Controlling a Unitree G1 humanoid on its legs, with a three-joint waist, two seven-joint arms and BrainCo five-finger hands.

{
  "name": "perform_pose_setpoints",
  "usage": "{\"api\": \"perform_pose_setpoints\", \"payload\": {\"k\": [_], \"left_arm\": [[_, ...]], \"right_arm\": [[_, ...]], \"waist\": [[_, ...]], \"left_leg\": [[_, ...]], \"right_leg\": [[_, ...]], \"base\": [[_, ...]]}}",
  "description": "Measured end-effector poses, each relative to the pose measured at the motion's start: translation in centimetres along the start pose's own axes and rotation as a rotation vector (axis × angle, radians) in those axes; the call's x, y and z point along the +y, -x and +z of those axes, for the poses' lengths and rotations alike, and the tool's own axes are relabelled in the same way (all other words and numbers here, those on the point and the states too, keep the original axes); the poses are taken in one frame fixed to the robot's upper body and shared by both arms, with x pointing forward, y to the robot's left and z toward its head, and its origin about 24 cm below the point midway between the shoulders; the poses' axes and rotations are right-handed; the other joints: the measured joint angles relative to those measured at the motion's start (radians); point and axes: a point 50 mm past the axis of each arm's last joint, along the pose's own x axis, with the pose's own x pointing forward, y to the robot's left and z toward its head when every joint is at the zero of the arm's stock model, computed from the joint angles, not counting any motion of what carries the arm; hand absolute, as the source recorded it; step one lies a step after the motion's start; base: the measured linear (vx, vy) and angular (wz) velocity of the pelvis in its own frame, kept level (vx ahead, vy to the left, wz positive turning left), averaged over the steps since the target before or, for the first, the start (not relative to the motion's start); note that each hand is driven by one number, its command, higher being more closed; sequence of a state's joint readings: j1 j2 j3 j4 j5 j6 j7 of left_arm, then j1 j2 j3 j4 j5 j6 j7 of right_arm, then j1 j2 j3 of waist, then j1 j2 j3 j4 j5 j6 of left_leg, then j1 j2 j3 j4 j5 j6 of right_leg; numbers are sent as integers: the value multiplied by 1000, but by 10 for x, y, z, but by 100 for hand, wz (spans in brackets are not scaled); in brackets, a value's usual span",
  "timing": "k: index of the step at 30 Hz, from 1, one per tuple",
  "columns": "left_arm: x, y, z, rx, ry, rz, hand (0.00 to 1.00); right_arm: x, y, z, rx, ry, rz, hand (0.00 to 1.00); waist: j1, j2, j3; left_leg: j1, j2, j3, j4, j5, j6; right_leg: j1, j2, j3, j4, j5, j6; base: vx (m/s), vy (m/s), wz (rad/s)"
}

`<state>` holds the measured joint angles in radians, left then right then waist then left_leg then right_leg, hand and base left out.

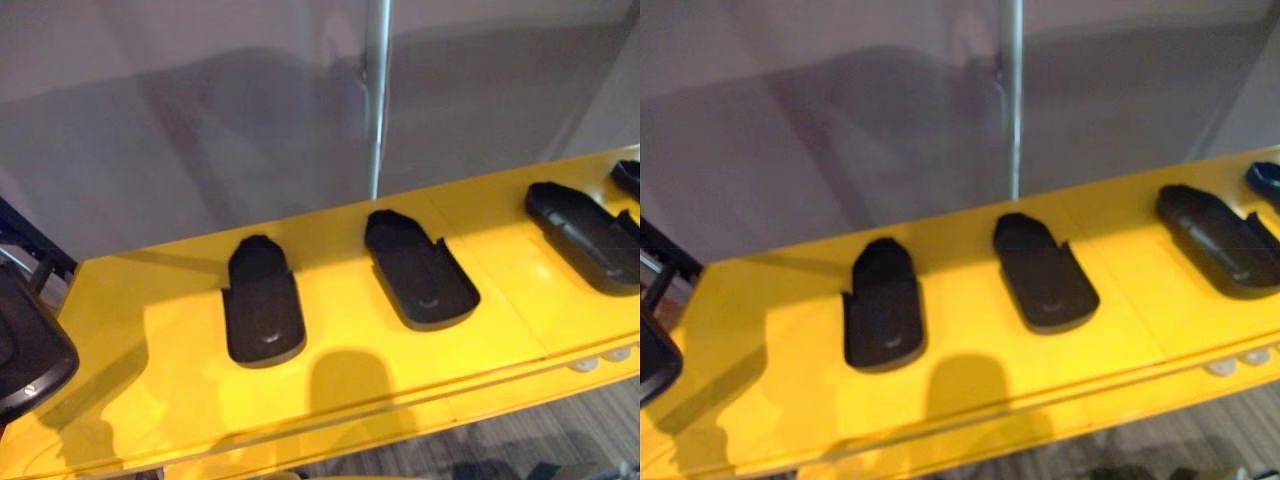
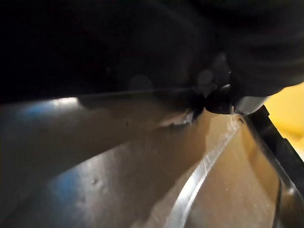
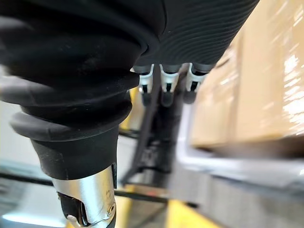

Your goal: Walk over and take plastic housings, then place them on the shelf

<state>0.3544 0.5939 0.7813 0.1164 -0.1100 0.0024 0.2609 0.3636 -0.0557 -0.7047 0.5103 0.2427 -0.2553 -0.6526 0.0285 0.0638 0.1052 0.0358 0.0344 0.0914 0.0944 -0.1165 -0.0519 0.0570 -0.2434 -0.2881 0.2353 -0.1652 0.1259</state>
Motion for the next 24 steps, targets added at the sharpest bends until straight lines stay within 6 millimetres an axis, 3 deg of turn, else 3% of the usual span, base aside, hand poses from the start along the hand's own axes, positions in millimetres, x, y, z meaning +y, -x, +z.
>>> {"api": "perform_pose_setpoints", "payload": {"k": [4, 7, 11, 18, 24], "left_arm": [[-18, -18, -14, 120, -73, -209, 100], [-33, -34, -26, 236, -136, -364, 100], [-47, -43, -27, 276, -228, -495, 100], [-49, -50, -29, 333, -485, -615, 100], [-52, -54, -23, 331, -557, -702, 100]], "right_arm": [[6, -9, -5, 46, 61, 39, 0], [23, -13, -3, 67, 59, 95, 0], [30, -17, -3, 96, 68, 120, 0], [39, -24, 4, 107, 44, 158, 0], [42, -27, 8, 106, 47, 178, 0]], "waist": [[2, 1, 4], [4, 1, 23], [-2, 3, 59], [-13, 6, 101], [-15, 16, 111]], "left_leg": [[-1, -1, -1, -14, 14, -17], [-4, -1, 1, -19, 18, -18], [-3, 2, 1, -17, 18, -18], [-3, 4, 5, -13, 17, -18], [-6, 4, 14, 12, -1, -15]], "right_leg": [[-8, 1, 3, -5, 0, 0], [-20, 7, 14, -12, 2, -1], [-19, 15, 25, -31, 14, -14], [-18, 23, 55, -55, 40, -28], [-16, 24, 86, -66, 50, -26]], "base": [[53, 5, 3], [40, 0, -5], [49, 10, -3], [17, 22, -4], [-30, 37, -7]]}}
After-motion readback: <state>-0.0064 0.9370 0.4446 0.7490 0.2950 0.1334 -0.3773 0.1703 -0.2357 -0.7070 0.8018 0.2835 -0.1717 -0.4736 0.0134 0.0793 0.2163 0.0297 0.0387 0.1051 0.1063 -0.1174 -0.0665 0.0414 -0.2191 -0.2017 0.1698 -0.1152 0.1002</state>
